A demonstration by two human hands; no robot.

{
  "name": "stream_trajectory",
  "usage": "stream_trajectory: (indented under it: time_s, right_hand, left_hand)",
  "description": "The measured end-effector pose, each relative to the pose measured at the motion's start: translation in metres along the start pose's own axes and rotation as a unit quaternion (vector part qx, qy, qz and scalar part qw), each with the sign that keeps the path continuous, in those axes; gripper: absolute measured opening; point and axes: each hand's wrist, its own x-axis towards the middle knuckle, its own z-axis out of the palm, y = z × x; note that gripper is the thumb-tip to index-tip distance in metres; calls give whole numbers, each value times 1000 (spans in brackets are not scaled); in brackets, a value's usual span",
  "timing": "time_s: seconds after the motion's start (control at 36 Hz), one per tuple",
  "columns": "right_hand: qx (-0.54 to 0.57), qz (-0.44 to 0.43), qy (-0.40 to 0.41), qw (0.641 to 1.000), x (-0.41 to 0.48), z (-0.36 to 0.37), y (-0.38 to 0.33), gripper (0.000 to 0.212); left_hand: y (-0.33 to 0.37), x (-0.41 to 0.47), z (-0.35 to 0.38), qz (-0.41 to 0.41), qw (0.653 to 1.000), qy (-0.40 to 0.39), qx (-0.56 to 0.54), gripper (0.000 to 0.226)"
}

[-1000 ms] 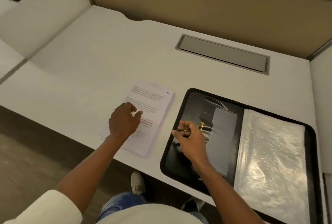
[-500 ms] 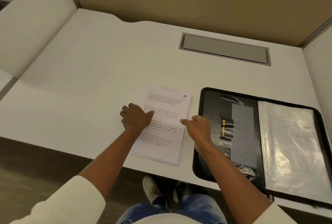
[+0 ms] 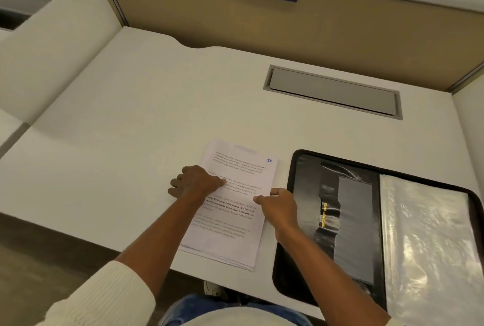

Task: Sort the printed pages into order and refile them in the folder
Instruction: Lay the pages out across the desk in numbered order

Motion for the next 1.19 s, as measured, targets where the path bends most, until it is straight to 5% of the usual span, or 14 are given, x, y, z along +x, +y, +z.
stream_trajectory:
  time_s: [0.42, 0.58, 0.92, 1.03, 1.19]
  right_hand:
    - [-39, -32, -30, 998, 16, -5, 18, 34]
    - [-51, -35, -2, 998, 19, 2, 24, 37]
    - [-76, -15, 88, 993, 11, 24, 18, 35]
    - [-68, -11, 107, 992, 5, 27, 13, 32]
    - [-19, 11, 84, 996, -1, 21, 10, 33]
  left_hand:
    - [3, 8, -4, 12, 999, 22, -20, 117]
    - [0, 16, -13, 25, 1000, 2, -15, 79]
    - [-16, 29, -30, 102, 948, -166, -253, 69]
    - [-20, 29, -41, 124, 911, -266, -291, 31]
    - [-29, 30, -41, 173, 894, -318, -263, 24]
